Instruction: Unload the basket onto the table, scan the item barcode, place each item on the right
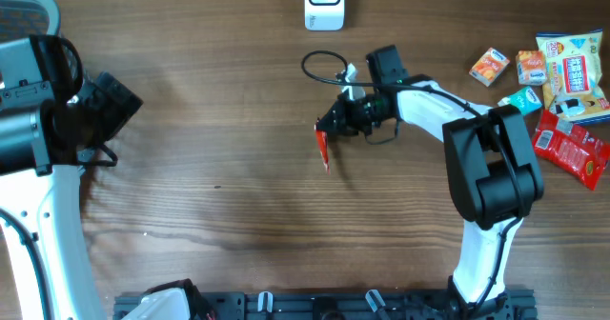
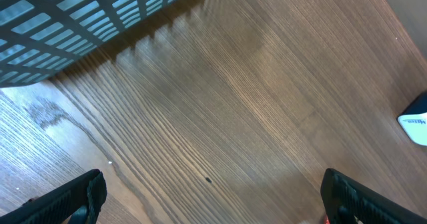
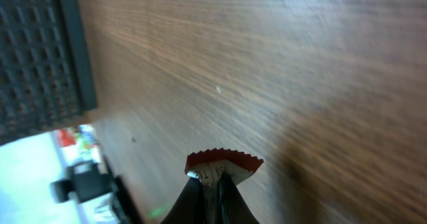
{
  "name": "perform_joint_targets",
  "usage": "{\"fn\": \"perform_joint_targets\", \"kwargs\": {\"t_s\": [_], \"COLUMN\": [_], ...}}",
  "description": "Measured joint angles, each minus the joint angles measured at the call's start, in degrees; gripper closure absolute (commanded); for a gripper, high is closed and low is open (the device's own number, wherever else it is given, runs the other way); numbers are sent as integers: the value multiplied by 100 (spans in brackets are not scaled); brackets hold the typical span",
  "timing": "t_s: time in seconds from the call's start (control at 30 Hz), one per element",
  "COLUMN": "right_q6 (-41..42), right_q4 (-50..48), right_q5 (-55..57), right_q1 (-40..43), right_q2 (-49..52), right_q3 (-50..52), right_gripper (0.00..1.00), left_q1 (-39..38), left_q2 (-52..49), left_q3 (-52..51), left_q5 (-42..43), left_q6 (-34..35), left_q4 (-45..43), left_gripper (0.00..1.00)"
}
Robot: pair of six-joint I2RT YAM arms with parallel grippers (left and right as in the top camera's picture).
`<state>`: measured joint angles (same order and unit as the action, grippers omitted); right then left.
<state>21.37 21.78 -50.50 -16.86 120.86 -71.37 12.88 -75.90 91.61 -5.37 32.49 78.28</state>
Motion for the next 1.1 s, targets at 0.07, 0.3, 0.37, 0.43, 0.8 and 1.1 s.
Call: {"fn": "perform_joint_targets", "kwargs": {"t_s": [0.07, 0.3, 0.37, 0.43, 0.8, 1.1], "right_q6": [173, 365, 313, 199, -752, -988], "right_q4": [-96, 385, 925, 1532, 2675, 2159], "right_q5": [-157, -81, 341, 973, 2986, 2785], "right_q1": [68, 302, 424, 549, 511, -463], "right_q2": [0, -46, -103, -155, -358, -385], "right_q3": [212, 205, -7, -286, -1338, -1110], "right_gripper": [68, 45, 44, 42, 24, 37], "left_q1": [0, 0, 0, 0, 0, 0], "left_q2": [0, 0, 0, 0, 0, 0], "left_q3": [0, 0, 0, 0, 2, 0], "left_q5": [0, 0, 0, 0, 0, 0], "left_q6": [0, 0, 0, 0, 0, 0], "left_q4": [0, 0, -2, 0, 0, 0], "left_gripper": [0, 0, 0, 0, 0, 0]}}
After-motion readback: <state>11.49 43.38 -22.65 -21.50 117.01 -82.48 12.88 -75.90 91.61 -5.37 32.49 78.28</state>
